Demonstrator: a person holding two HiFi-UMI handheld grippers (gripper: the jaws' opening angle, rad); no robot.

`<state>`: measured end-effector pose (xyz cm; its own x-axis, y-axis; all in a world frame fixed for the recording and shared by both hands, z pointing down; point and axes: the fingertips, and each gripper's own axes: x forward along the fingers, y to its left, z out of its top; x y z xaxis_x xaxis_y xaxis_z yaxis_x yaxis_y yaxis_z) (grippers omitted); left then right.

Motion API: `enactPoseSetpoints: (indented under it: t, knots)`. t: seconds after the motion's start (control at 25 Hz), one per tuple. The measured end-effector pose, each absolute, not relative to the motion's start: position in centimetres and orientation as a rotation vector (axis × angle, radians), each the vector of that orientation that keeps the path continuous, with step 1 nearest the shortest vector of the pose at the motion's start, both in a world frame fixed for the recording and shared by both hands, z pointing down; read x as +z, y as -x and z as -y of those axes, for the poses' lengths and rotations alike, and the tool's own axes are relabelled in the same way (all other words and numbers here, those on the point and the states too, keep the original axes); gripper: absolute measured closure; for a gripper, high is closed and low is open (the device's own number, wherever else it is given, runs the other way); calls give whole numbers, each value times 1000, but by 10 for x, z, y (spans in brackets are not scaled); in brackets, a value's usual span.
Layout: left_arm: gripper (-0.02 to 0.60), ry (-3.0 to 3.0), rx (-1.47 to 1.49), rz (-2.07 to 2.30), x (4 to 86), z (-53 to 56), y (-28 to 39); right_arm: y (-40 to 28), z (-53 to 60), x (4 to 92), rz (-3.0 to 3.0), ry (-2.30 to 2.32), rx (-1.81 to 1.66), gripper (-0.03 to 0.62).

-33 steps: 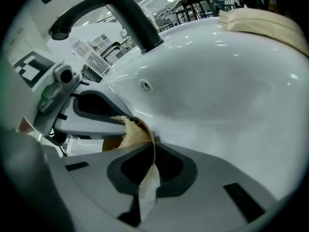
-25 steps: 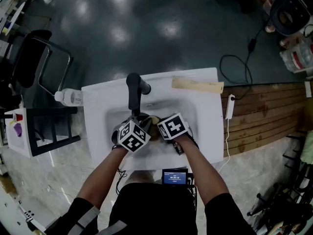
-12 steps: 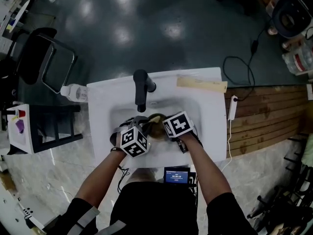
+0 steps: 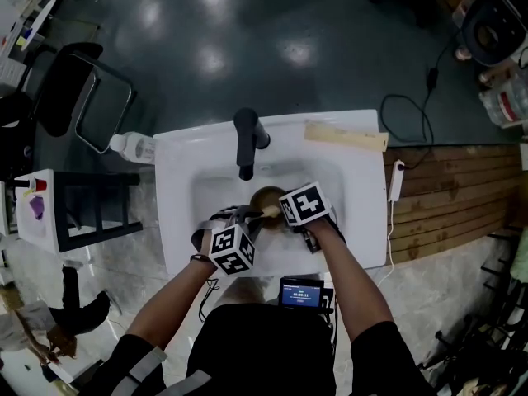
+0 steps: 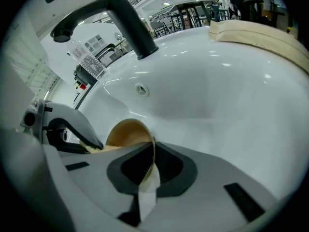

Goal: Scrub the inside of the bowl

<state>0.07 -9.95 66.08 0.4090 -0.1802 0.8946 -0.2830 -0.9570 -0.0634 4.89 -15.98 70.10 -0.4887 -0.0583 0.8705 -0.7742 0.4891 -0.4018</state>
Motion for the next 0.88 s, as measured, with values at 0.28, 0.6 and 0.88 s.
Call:
enactPoseSetpoints:
  t: [0.28, 0.6, 0.88]
  knots:
    - [560, -2580, 1662, 272, 665, 81, -22, -50, 159, 703, 1877, -710, 1094, 571]
    - [560, -2570, 1745, 151, 678, 77, -43, -49, 151, 703, 1862, -683, 1132, 571]
    - [560, -2553, 1729, 144, 683, 85, -54, -56, 153, 704, 1872, -679, 1147, 572]
